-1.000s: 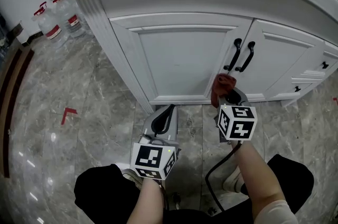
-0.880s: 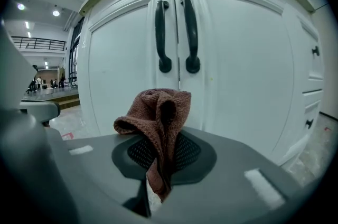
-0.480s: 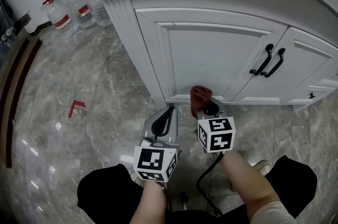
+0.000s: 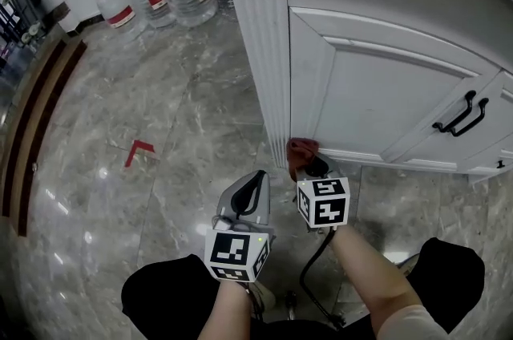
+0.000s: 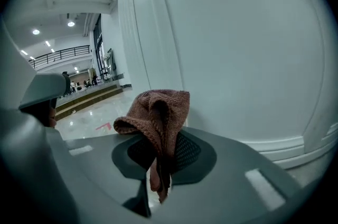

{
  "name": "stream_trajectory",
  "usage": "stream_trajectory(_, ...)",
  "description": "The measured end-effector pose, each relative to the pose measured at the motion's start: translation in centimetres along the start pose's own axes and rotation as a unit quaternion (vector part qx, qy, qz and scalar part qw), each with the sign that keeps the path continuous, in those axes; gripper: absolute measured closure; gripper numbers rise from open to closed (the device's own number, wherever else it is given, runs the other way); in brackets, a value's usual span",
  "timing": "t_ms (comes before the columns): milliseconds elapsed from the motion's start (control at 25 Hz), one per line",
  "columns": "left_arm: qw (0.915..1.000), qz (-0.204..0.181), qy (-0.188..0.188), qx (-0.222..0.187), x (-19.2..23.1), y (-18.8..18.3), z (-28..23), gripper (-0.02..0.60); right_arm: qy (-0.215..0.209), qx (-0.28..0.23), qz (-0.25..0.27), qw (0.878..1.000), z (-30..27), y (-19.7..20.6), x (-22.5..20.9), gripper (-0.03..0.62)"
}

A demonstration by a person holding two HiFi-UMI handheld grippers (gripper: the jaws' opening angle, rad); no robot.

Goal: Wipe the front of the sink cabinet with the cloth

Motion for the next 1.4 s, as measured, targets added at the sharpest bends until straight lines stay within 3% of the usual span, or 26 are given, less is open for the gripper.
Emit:
stream_trajectory(200, 0.9999, 0.012, 0.0, -0.001, 1.5, 0.0, -0.2, 0.58, -0.001, 0.008, -0.002, 1.0, -1.9, 0.7, 0.7, 0.516)
stream_trajectory(480, 0.9994, 0.022, 0.028, -0.002, -0.2, -0.2, -1.3, 0.58, 0.018, 0.013, -0.004, 1.0, -0.6, 1.7, -1.5, 0.514)
stream_trajectory(720, 0.9974, 0.012, 0.071, -0.007, -4.2, -0.9, -2.5, 0.58, 0.062, 0.012, -0.028, 0.998, 2.4, 2.7, -5.9, 0.516)
stream_trajectory(1200, 0.9951, 0.011, 0.094, 0.028, -9.6, 2.4, -5.7, 0.58, 0.154, 0.01, -0.046, 0.987, 10.5, 4.9, -16.3, 0.516)
stream_trajectory(1400, 0.9936, -0.009, 0.107, 0.034, -12.6, 2.8, -6.1, 0.58, 0.166, 0.005, -0.052, 0.985, 13.1, 5.7, -18.3, 0.516)
Point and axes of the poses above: the fingertips, and each gripper's own axes: z backward along the fingers, x to its left, y out of its underside, the point moved 2 cm from there along z, backward along the fingers, and after that the axes turned 11 degrees about z, right-handed, at the moved point
